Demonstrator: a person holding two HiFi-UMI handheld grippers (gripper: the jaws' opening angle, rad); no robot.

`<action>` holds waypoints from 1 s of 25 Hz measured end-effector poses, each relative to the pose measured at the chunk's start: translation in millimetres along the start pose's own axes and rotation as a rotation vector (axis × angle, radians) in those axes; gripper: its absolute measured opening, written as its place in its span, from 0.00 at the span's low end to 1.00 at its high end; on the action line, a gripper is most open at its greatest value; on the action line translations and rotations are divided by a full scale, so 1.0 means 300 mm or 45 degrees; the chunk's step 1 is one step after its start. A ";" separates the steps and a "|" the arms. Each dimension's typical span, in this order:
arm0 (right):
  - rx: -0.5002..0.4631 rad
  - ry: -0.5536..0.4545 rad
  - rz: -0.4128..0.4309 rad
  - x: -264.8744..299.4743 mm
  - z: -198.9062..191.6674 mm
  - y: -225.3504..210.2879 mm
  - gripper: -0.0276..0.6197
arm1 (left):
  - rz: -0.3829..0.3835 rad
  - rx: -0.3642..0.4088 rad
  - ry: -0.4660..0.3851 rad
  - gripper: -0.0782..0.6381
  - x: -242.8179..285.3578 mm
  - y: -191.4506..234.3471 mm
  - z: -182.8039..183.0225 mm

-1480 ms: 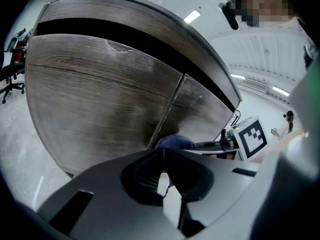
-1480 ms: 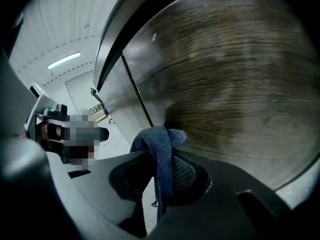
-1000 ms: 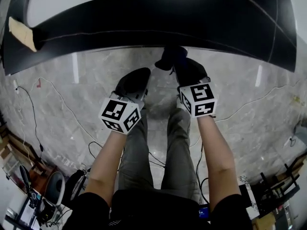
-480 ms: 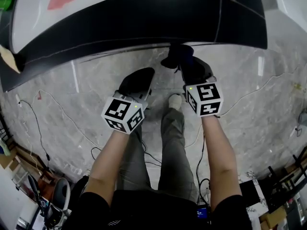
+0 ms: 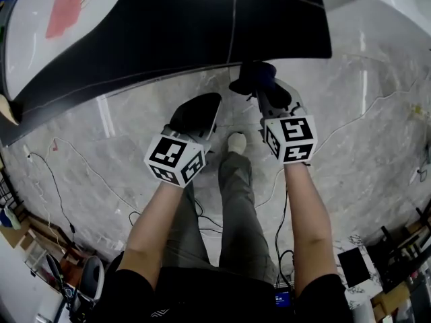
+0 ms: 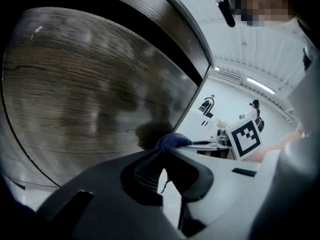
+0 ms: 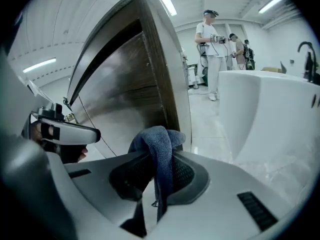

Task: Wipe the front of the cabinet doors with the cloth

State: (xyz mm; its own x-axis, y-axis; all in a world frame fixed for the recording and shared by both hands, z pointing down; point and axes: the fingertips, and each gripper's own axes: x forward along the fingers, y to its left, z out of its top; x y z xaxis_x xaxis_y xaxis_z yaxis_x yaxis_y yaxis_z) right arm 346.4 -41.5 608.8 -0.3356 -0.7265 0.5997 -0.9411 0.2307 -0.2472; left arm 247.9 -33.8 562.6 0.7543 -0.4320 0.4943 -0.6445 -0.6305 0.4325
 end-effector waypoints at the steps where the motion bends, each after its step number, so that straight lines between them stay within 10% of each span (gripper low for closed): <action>1: 0.004 -0.003 -0.006 -0.006 0.001 -0.008 0.15 | -0.006 0.001 0.003 0.13 0.007 -0.007 0.002; 25: 0.060 -0.088 -0.048 -0.155 0.087 0.192 0.15 | -0.032 0.000 -0.023 0.13 -0.185 0.020 0.022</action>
State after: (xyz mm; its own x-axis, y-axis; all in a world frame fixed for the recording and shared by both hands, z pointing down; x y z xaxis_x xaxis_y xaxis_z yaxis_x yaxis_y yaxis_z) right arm 308.8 -11.3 546.8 -0.2946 -0.7774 0.5558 -0.9495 0.1727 -0.2618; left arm 203.0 -17.8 532.7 0.7722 -0.4281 0.4695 -0.6256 -0.6413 0.4443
